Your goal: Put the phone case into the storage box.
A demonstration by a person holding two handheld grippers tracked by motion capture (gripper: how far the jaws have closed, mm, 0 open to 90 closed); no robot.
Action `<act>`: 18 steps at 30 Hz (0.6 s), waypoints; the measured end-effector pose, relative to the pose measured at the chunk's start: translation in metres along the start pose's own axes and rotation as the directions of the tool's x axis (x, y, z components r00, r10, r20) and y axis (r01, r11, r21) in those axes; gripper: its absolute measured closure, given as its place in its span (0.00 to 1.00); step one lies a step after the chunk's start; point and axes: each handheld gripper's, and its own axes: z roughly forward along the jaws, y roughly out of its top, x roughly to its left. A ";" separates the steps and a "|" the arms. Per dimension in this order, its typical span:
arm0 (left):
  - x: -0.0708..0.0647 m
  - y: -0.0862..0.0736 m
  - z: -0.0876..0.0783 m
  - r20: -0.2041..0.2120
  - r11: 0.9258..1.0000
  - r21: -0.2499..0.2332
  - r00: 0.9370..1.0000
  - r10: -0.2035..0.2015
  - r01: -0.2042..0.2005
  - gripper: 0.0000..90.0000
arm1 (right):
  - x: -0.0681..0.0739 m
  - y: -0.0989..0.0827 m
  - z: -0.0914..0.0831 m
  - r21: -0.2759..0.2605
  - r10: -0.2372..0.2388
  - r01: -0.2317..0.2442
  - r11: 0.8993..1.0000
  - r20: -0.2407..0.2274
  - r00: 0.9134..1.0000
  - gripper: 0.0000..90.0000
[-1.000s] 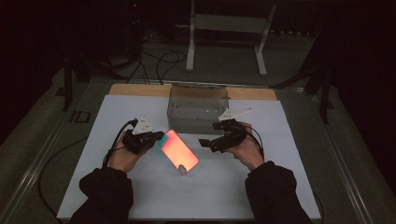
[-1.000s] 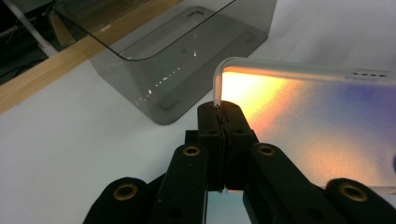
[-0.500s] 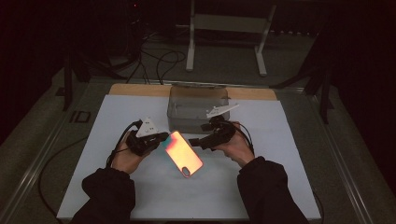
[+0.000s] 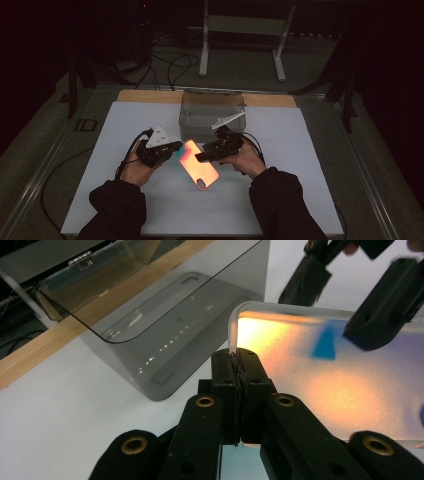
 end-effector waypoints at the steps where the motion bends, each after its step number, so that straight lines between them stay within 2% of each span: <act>1: 0.000 0.000 0.000 0.001 1.000 -0.002 1.000 0.004 -0.004 0.99 | -0.001 0.000 0.001 0.007 0.010 -0.010 1.000 -0.011 1.000 0.51; 7: 0.000 0.000 0.001 0.002 1.000 -0.015 1.000 0.005 -0.005 0.99 | -0.002 -0.002 0.005 0.032 0.064 -0.061 0.998 -0.082 0.995 0.69; 11: 0.001 0.000 0.000 -0.002 1.000 -0.027 1.000 0.001 -0.001 0.99 | -0.004 -0.002 0.006 0.029 0.106 -0.103 0.994 -0.133 0.985 0.77; 18: 0.001 -0.002 0.002 -0.013 0.999 -0.042 1.000 -0.003 0.003 0.99 | -0.005 -0.003 0.007 0.055 0.149 -0.141 0.988 -0.180 0.972 0.82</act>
